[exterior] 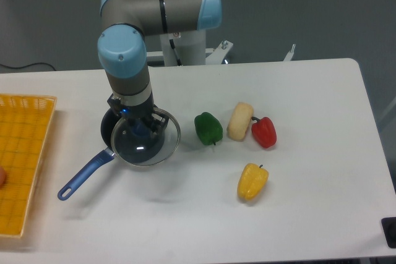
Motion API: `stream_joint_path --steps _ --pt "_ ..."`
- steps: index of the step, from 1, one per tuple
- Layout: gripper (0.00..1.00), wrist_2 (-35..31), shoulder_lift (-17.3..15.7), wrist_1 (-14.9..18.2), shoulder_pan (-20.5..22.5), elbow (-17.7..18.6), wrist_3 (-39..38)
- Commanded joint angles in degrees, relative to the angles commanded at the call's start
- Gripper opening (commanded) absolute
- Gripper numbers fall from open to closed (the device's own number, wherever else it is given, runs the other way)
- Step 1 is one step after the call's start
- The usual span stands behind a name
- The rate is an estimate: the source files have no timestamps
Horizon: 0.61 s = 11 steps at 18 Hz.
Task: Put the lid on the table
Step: 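Lift the clear glass lid by its knob off the frying pan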
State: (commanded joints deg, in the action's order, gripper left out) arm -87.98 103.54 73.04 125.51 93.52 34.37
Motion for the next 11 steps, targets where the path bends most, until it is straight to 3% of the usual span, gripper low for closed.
stream_joint_path --steps 11 --pt "0.54 -0.7 0.3 -0.4 0.0 -0.5 0.0"
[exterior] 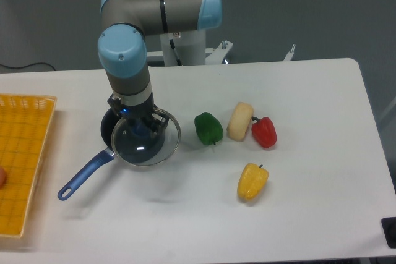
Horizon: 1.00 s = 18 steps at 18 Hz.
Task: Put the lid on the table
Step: 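Lift the clear glass lid by its knob off the frying pan, then carry the glass lid away from the pan and lower it onto the table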
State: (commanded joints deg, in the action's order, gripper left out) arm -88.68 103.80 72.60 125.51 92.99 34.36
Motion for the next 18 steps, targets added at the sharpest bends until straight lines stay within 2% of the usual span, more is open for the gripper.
stream_joint_path --steps 5,10,15,18 --pt "0.54 -0.4 1.0 -1.5 0.0 -0.7 0.0" --pt "0.54 -0.8 2.5 -2.0 0.1 -3.1 0.0" --pt "0.54 -3.8 5.7 -2.1 0.3 -5.6 0.0" --pt "0.54 -4.7 6.9 -3.3 0.8 -5.7 -0.3"
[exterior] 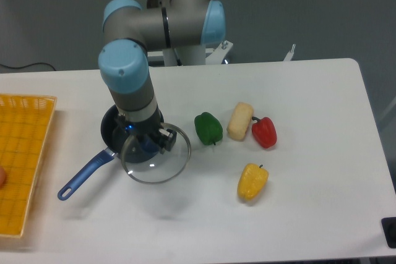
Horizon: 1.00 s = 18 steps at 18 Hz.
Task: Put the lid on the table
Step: 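Carry the glass lid away from the pan and lower it onto the table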
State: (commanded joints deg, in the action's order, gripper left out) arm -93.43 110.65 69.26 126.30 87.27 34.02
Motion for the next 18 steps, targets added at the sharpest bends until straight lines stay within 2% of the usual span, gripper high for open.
stream_joint_path --steps 8,18 --pt "0.54 0.2 3.2 -1.7 1.9 0.1 -0.6" --pt "0.54 0.5 6.2 -2.1 2.7 -0.3 -0.6"
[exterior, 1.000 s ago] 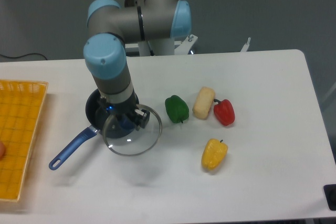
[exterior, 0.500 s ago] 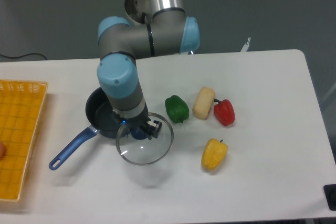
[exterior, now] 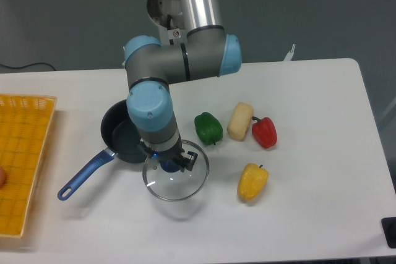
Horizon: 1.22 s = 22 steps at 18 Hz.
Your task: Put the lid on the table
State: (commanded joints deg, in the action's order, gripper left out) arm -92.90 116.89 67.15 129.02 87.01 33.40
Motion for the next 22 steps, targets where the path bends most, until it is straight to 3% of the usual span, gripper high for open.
stream_joint_path --steps 4,22 --pt "0.54 0.1 1.1 -1.6 0.4 0.0 0.0" --pt "0.54 0.1 4.0 -1.6 0.9 0.6 -1.3"
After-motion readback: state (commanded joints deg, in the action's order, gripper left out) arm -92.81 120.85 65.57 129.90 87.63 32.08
